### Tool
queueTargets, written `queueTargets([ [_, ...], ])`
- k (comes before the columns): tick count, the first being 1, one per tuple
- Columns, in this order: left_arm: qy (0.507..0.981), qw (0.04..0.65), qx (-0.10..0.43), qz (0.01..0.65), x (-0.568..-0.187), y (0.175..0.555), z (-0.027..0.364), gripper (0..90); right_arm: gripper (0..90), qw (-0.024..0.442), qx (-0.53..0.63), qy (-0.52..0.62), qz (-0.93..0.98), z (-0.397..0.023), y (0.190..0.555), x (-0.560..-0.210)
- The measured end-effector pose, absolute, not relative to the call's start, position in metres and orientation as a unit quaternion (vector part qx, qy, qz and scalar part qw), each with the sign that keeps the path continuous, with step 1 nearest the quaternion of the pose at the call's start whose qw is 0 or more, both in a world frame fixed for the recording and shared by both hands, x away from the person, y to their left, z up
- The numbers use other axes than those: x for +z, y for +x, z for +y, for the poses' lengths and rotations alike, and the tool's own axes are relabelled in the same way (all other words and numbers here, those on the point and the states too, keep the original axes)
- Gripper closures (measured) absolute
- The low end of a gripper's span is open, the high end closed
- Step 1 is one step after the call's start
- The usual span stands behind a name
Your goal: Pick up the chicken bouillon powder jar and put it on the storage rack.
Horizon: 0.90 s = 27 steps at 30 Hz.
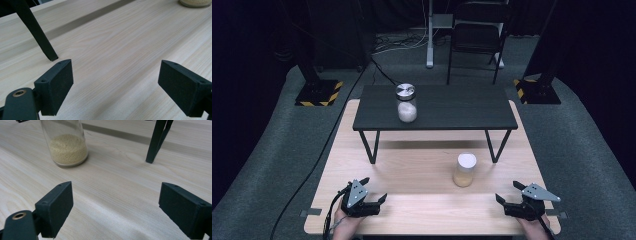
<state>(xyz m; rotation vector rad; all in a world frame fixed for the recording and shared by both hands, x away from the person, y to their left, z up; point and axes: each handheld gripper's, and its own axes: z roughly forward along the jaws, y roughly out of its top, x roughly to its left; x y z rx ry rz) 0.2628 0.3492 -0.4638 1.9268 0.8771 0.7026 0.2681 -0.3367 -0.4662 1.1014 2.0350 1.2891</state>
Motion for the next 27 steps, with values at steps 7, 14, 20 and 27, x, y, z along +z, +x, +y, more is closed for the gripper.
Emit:
queueTargets([
  [7,0.776,0.440,0.284,0.353,-0.4640,0.2626,0.3490,12.8,11.0,0.244,0.472,0.404,0.745,-0.3369,0.2681,-0.4663],
  [14,0.776,0.440,0.284,0.353,-0.4640,0.2625,0.3489,12.8,11.0,0.244,0.473,0.403,0.744,-0.3371,0.2679,-0.4666],
  [20,0.776,0.440,0.283,0.353,-0.4639,0.2625,0.3488,12.8,10.9,0.246,0.480,0.397,0.743,-0.3365,0.2669,-0.4662],
  [27,0.776,0.440,0.283,0.353,-0.4638,0.2626,0.3487,12.7,9.8,0.247,0.492,0.383,0.742,-0.3295,0.2674,-0.4620],
])
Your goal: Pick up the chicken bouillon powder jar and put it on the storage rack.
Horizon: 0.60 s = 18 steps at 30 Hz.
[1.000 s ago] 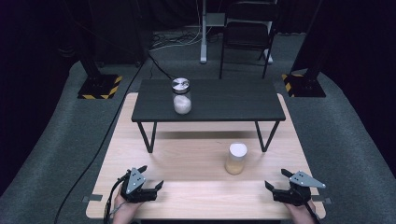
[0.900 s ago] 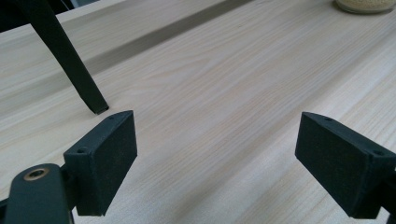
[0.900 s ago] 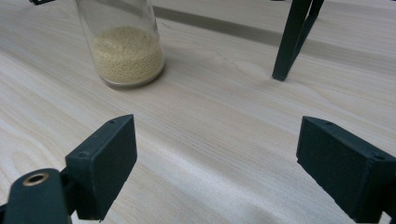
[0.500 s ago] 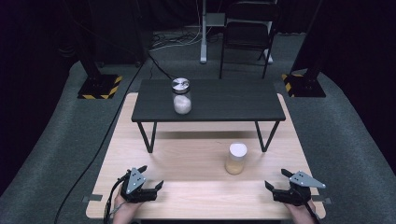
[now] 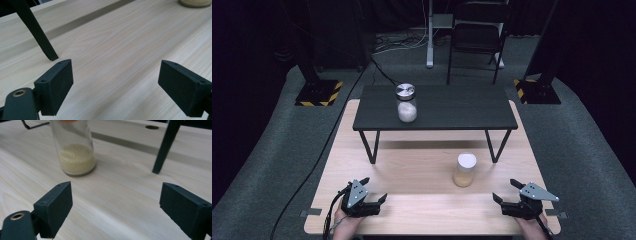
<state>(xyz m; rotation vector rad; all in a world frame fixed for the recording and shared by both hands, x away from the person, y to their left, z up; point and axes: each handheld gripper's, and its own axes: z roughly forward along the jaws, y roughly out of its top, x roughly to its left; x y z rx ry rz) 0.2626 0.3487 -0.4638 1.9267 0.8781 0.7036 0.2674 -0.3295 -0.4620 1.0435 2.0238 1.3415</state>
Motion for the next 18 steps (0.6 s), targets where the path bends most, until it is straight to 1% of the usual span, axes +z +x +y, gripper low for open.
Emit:
queueTargets([
  [9,0.776,0.441,0.280,0.353,-0.464,0.263,0.349,12.7,8.9,0.240,0.503,0.358,0.750,-0.315,0.277,-0.452],
  [18,0.775,0.441,0.280,0.355,-0.464,0.263,0.348,12.7,8.7,0.222,0.505,0.344,0.760,-0.296,0.301,-0.446],
])
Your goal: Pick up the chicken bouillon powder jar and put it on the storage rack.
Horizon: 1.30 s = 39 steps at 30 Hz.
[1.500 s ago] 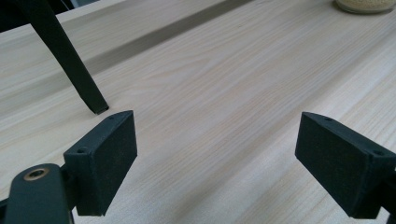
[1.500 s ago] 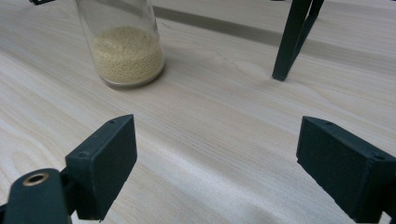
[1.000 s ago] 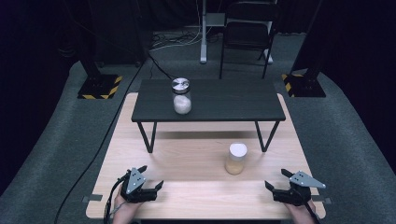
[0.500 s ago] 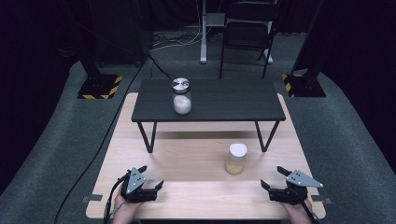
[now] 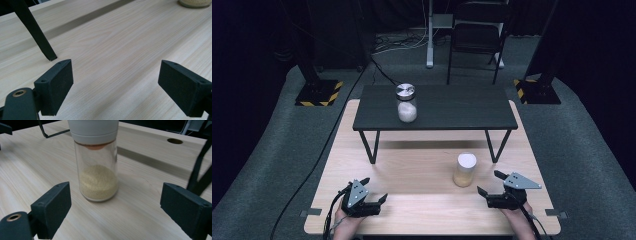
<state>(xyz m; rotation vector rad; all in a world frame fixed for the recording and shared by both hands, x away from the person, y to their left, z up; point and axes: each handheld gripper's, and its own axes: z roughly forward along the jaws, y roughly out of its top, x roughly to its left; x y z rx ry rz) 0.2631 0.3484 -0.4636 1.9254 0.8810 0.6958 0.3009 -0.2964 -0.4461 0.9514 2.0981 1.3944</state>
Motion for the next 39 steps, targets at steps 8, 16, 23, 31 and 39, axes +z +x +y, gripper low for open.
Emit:
queueTargets([
  [8,0.776,0.442,0.279,0.354,-0.464,0.263,0.349,12.7,9.0,0.192,0.515,0.343,0.761,-0.277,0.330,-0.446],
  [16,0.777,0.441,0.278,0.354,-0.463,0.264,0.349,12.7,12.0,0.186,0.510,0.333,0.771,-0.258,0.351,-0.441],
  [23,0.777,0.440,0.279,0.353,-0.463,0.264,0.349,12.7,28.1,0.181,0.499,0.321,0.784,-0.248,0.365,-0.433],
  [31,0.777,0.439,0.278,0.354,-0.463,0.264,0.349,12.7,31.8,0.184,0.480,0.315,0.798,-0.240,0.365,-0.421],
  [39,0.777,0.439,0.279,0.354,-0.463,0.264,0.348,12.7,32.1,0.179,0.481,0.310,0.800,-0.245,0.359,-0.405],
])
